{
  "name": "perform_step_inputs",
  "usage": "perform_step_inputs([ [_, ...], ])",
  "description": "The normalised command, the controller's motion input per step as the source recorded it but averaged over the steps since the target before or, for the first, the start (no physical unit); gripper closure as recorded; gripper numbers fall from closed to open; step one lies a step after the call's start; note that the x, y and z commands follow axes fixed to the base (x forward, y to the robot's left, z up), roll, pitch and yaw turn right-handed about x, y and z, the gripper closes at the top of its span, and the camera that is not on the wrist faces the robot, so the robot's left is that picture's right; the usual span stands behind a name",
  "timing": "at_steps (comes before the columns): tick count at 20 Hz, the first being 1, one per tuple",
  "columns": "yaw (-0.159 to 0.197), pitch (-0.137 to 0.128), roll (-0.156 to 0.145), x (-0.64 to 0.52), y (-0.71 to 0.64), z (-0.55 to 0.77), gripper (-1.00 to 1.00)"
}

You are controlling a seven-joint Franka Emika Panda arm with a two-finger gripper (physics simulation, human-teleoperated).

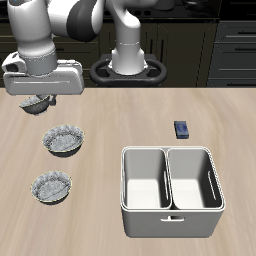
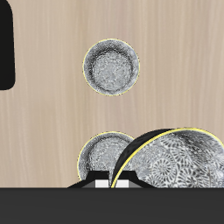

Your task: Stack the smallest bowl on the middle-sized bowl

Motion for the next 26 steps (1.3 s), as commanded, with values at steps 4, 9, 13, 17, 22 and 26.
perform_step_inputs([
  [4,-0.019,-0.024,-0.013,0.35,0.01,0.13,1.0],
  [9,-0.016,-0.014,-0.024,0.31,-0.03,0.03,1.0],
  [13,-0.033,0.01,-0.02,0.3,0.0,-0.04,1.0],
  [17,-0.026,-0.009,-0.017,0.33,-0.02,-0.04,1.0],
  [22,-0.009,0.012,-0.02,0.39,0.05,-0.11,1.0],
  [26,-0.015,0.0,-0.032,0.29,0.06,-0.01,1.0],
])
